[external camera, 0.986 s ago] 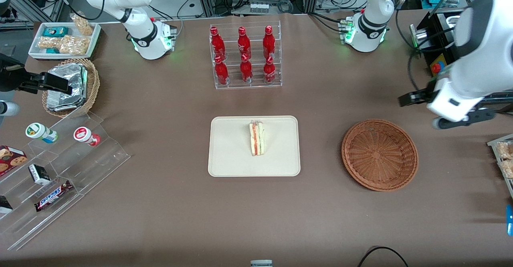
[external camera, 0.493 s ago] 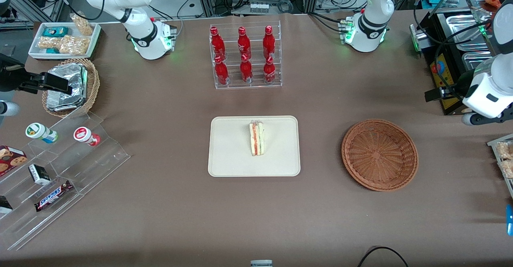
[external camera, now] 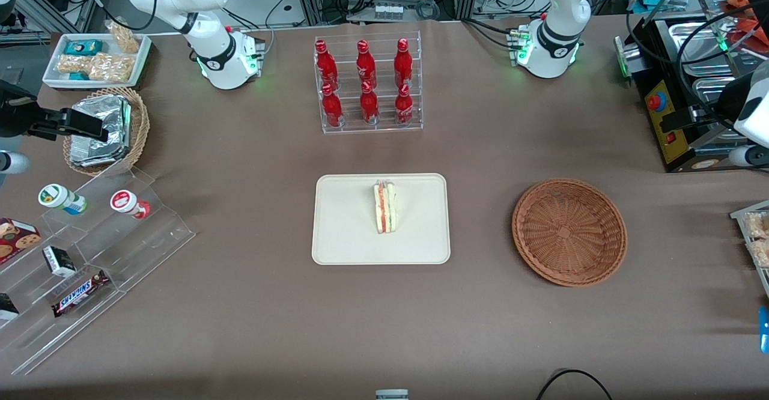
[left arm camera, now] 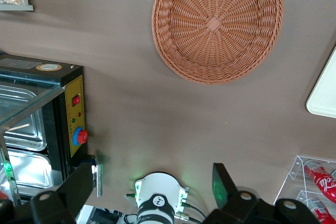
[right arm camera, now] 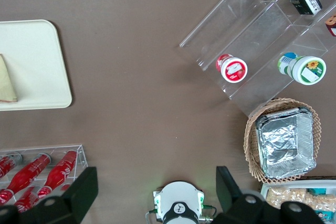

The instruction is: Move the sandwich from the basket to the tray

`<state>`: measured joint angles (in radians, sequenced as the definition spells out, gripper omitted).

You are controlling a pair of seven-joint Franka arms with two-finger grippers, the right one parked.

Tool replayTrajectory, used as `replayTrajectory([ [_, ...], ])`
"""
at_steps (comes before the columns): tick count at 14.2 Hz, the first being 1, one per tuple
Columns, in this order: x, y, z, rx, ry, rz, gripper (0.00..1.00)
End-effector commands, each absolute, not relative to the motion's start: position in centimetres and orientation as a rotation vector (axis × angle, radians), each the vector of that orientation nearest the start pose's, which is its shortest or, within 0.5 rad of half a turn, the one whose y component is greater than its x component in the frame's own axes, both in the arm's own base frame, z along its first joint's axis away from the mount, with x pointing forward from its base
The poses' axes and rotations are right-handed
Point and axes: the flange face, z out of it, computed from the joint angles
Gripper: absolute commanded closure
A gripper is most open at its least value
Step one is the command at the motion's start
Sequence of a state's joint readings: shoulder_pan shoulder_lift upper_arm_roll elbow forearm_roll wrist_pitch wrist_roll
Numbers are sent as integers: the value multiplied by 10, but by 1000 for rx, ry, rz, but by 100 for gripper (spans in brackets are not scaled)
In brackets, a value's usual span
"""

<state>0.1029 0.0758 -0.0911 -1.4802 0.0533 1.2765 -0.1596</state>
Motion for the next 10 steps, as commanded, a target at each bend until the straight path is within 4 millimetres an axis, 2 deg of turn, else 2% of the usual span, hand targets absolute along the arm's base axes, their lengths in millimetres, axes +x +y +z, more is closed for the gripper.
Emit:
replayTrajectory([
  [1,544,15,611,-3050,-250,413,0],
  [5,529,13,614,-3040,-248,449,0],
  [7,515,3,606,-3031,-217,449,0],
  [10,503,-16,608,-3042,-159,326,0],
])
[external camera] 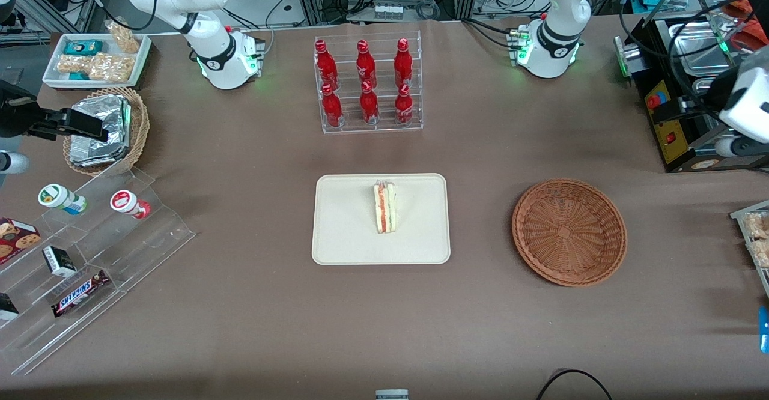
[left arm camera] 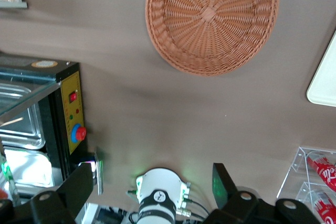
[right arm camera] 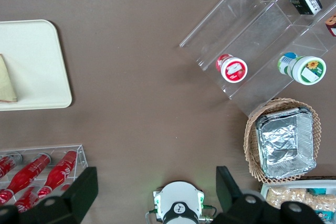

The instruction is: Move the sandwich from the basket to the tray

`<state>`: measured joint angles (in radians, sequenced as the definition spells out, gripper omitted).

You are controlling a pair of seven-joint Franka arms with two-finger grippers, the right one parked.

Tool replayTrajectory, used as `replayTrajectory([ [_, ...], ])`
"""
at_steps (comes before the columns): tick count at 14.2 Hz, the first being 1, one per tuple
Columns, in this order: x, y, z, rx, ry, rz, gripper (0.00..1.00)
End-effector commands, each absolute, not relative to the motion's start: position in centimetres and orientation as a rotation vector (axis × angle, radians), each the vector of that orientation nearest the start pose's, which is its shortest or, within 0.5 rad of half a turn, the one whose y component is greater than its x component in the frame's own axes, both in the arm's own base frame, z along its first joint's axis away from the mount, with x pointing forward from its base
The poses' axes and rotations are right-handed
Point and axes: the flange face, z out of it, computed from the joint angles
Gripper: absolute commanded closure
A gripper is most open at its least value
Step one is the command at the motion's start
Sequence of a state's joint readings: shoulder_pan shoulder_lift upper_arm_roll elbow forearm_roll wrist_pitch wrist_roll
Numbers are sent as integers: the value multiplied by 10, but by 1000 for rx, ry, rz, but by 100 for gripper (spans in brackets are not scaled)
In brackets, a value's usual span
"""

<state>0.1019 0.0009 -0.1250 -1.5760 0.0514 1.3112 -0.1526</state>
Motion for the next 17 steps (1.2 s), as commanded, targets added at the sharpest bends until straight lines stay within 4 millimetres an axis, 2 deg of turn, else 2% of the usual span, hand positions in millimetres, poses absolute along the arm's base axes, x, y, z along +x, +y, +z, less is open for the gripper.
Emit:
replayTrajectory([
  [1,504,-26,609,-3039,-130,321,0],
  [4,511,-28,613,-3054,-116,251,0],
  [7,520,-29,612,-3070,-20,212,0],
  [10,524,-29,625,-3076,-18,184,0],
  [12,530,-28,619,-3077,-20,203,0],
  [17,531,-28,618,-3076,-22,201,0],
])
